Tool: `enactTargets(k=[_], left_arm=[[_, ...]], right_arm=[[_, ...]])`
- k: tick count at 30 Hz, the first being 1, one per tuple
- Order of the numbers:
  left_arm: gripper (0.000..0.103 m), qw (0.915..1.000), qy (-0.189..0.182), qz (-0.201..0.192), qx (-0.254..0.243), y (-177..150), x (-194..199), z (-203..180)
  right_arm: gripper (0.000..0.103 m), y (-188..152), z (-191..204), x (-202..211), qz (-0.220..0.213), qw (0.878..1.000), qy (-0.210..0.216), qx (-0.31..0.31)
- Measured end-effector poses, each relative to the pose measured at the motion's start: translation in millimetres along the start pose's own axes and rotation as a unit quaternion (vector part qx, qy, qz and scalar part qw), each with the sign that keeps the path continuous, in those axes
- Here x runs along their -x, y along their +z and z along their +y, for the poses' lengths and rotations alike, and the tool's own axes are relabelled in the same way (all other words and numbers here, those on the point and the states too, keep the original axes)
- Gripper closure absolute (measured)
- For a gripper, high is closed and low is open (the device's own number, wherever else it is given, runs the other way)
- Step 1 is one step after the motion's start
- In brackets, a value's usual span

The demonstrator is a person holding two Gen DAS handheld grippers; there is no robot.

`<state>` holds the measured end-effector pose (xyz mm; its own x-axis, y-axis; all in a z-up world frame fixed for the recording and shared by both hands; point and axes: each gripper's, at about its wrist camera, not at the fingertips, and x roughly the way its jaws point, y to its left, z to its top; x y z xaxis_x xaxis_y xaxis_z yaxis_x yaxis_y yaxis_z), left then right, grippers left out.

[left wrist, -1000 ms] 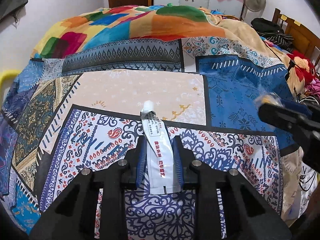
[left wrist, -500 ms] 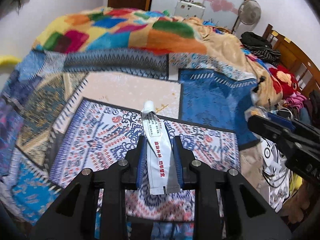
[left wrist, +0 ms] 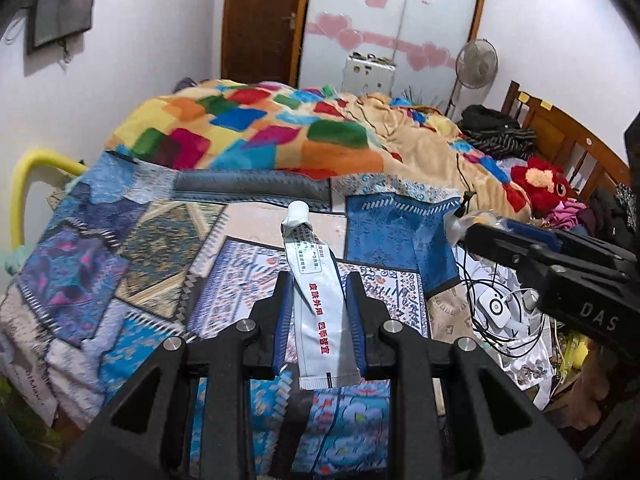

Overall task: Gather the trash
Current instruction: 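Grasp the clear plastic bag with the yellow band using the right gripper, then carry the white tube and clear bag over the white bin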

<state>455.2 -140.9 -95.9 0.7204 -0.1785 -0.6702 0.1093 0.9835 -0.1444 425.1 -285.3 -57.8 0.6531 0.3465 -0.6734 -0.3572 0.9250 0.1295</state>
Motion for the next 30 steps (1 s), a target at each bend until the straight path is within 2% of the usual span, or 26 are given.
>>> enactTargets(k=[7, 15, 22, 30], left_arm=[[0.077, 0.9997, 0.016, -0.015, 0.015, -22, 56, 22], [0.077, 0.9981, 0.041, -0.02, 0.04, -72, 113, 57], [0.077, 0.9946, 0.066, -0.027, 0.076, -114, 160, 105], [0.077, 0.9868, 0.119, -0.029, 0.106, -163, 203, 165]], right_arm=[[0.068, -13, 35, 38, -0.018, 1.0, 0.012, 0.013], [0.068, -44, 83, 63, -0.015, 0.999, 0.035, 0.038], [0.068, -71, 141, 65, 0.001, 0.995, 0.059, 0.08], [0.068, -100, 210, 54, 0.028, 0.988, 0.092, 0.124]])
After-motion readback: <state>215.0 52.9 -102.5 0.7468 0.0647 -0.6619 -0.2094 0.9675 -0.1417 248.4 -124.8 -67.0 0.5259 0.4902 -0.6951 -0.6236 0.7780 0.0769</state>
